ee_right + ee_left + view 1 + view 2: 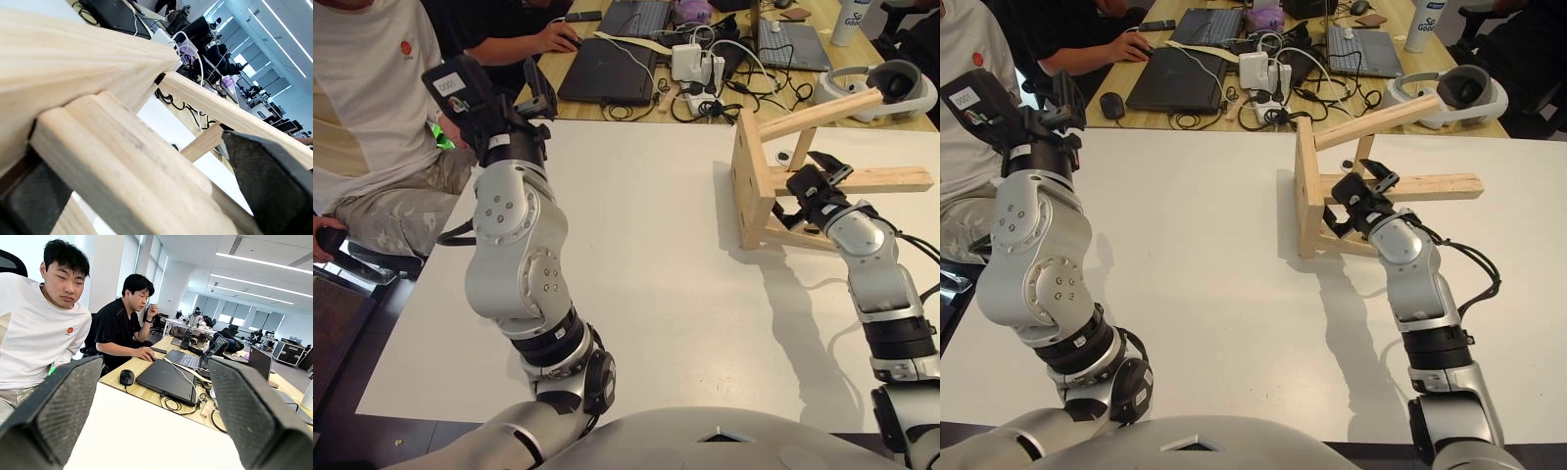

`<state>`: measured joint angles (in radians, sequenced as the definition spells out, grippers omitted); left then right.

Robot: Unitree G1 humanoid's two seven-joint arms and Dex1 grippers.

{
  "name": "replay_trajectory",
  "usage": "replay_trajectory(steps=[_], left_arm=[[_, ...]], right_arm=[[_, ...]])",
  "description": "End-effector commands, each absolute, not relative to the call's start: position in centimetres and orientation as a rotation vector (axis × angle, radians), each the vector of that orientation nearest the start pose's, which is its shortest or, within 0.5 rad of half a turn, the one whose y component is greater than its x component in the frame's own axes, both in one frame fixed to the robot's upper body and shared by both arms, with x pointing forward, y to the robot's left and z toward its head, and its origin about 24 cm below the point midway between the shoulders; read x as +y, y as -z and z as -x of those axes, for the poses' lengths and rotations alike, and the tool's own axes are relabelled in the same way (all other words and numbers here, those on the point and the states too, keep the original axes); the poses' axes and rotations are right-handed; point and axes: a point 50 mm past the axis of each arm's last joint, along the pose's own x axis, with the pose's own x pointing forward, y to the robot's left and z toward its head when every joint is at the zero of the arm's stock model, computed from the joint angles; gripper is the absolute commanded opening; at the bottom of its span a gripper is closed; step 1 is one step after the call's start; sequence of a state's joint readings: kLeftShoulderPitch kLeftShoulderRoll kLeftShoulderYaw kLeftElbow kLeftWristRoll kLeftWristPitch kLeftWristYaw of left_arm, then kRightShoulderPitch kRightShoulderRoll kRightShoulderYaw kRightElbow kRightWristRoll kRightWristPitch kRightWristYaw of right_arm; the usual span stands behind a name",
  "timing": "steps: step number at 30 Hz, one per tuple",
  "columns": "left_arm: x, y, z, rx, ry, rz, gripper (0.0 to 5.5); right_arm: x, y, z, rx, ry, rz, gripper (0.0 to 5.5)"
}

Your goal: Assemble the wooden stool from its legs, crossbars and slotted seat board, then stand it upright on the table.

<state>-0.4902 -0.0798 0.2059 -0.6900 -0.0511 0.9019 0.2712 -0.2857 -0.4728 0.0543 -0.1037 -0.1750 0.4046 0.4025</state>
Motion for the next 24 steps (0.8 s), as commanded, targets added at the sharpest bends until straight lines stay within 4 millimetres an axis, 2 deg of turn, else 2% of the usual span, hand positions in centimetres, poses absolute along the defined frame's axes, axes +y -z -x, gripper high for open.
replay_trajectory(steps=[1, 5, 10, 24], left_arm=[[16.1, -22.4, -26.6, -0.230, -0.256, 0.181, 3.92], [16.2, -22.3, -26.6, -0.229, -0.261, 0.180, 3.92], [16.3, -22.4, -26.7, -0.232, -0.262, 0.178, 3.92], [16.8, -22.7, -26.8, -0.244, -0.269, 0.161, 3.92]], right_arm=[[-18.4, -9.4, -29.1, 0.270, -0.409, 0.346, 4.72], [-17.5, -10.6, -29.3, 0.218, -0.448, 0.324, 4.66], [-16.0, -11.4, -29.3, 0.212, -0.485, 0.074, 4.51], [-16.9, -11.6, -30.2, 0.264, -0.287, -0.410, 4.40]])
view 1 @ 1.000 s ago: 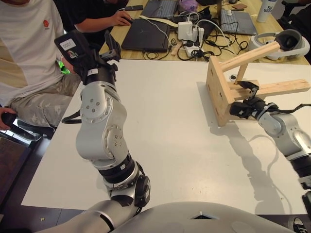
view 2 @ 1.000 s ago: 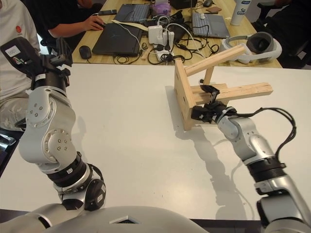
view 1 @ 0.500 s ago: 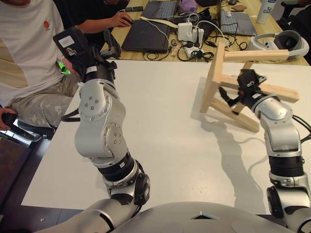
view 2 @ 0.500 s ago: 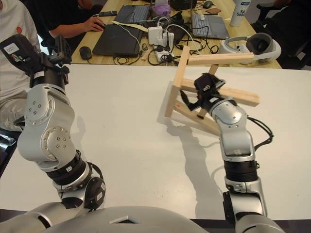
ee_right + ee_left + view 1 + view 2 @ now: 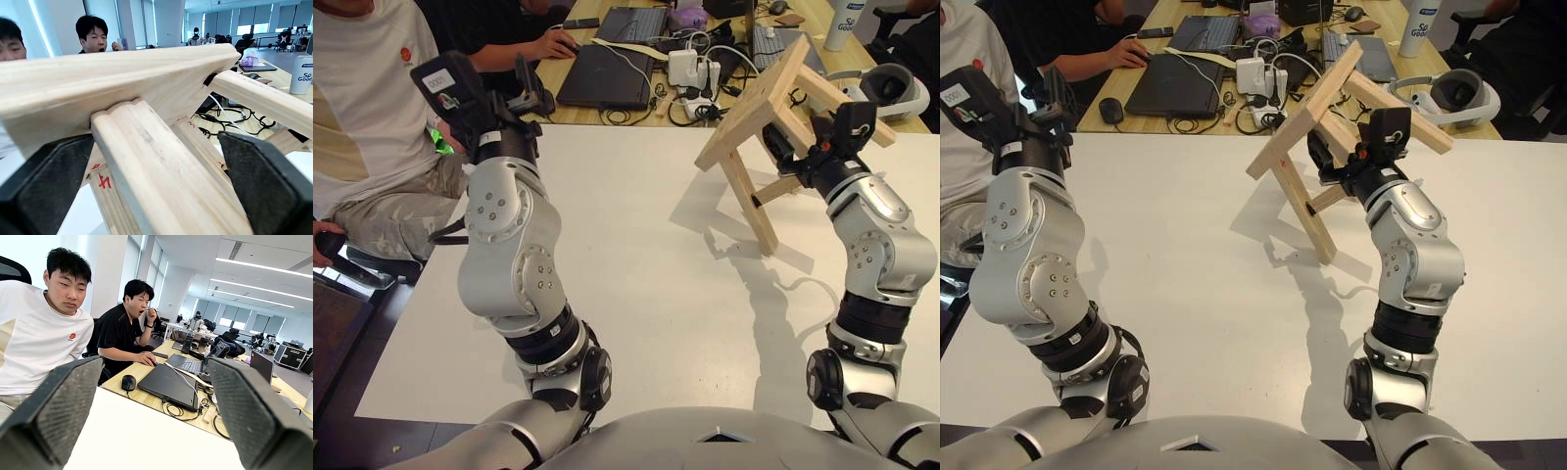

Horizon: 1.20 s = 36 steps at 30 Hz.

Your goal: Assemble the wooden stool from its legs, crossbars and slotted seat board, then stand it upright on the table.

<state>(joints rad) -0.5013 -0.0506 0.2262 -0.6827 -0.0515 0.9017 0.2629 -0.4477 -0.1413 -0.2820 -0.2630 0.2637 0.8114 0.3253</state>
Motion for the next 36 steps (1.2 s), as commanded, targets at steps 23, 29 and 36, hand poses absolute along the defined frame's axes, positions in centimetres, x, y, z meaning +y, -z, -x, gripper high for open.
replay_trajectory(steps=[23, 29, 36], left_arm=[[14.7, -16.0, -24.6, -0.032, -0.158, 0.130, 3.92], [10.2, -8.8, -21.0, 0.116, 0.048, 0.023, 3.92], [10.7, -7.0, -21.1, 0.108, 0.019, 0.087, 3.92]], right_arm=[[-20.7, -12.1, -24.1, 0.078, -0.353, -0.098, 3.47], [-17.8, -11.7, -22.8, -0.113, -0.095, -0.080, 3.85], [-16.1, -9.5, -22.1, -0.026, -0.107, -0.078, 3.85]])
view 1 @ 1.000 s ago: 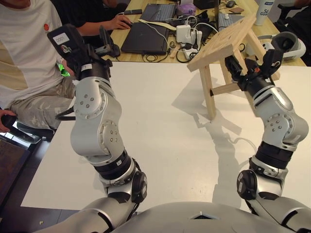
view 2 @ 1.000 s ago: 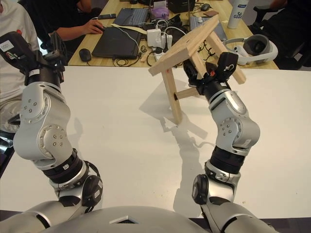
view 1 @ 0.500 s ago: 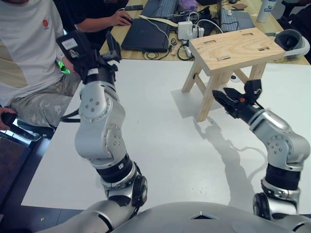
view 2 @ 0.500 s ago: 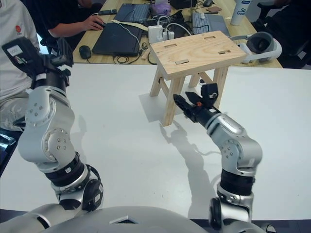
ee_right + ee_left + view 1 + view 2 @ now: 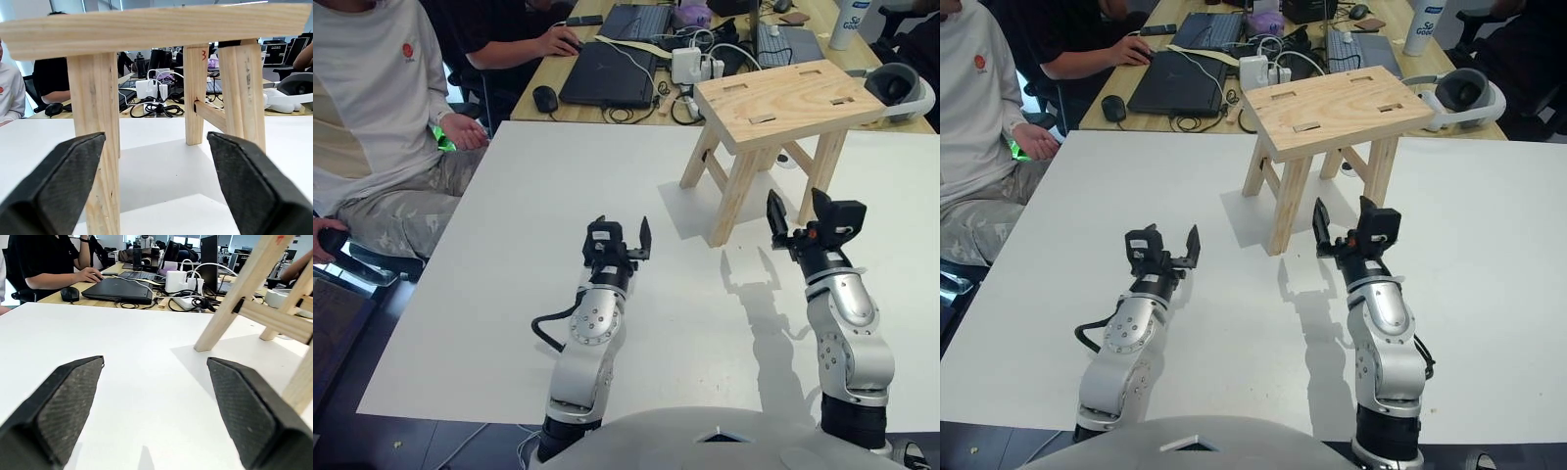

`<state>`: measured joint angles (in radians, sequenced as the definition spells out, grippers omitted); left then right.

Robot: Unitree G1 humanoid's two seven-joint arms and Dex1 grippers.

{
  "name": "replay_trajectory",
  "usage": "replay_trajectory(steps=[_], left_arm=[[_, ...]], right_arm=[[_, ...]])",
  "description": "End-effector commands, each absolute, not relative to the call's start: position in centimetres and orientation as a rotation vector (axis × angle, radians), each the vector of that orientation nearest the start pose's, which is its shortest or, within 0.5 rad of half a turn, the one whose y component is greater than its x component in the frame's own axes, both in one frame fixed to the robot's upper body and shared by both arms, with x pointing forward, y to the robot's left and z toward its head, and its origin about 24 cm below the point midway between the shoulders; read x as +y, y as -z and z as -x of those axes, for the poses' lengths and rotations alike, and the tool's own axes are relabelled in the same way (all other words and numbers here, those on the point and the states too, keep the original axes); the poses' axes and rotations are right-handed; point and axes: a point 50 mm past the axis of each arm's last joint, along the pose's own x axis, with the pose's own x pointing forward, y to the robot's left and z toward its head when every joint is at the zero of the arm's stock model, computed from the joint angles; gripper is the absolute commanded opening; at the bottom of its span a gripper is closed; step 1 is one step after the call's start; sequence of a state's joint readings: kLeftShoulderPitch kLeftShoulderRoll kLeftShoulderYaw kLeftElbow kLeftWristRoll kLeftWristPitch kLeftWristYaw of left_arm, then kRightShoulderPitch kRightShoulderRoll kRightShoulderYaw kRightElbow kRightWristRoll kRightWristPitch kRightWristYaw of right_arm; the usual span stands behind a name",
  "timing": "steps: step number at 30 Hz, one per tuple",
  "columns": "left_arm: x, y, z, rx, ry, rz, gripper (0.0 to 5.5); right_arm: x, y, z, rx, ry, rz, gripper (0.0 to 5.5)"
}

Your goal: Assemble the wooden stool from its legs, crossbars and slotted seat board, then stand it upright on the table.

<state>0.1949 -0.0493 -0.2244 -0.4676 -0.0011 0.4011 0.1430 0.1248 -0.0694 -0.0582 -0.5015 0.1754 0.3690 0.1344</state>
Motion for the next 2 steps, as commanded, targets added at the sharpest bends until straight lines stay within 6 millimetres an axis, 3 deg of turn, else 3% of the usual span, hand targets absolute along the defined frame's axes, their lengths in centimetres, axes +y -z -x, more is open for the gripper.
replay_trajectory(steps=[1, 2], left_arm=[[10.71, -6.96, -21.04, 0.104, 0.021, 0.084, 3.92], [10.76, -6.95, -21.02, 0.101, 0.022, 0.080, 3.92]], right_arm=[[-16.05, -9.40, -21.97, -0.025, -0.103, -0.079, 3.85], [-16.01, -9.36, -21.90, -0.024, -0.099, -0.081, 3.85]])
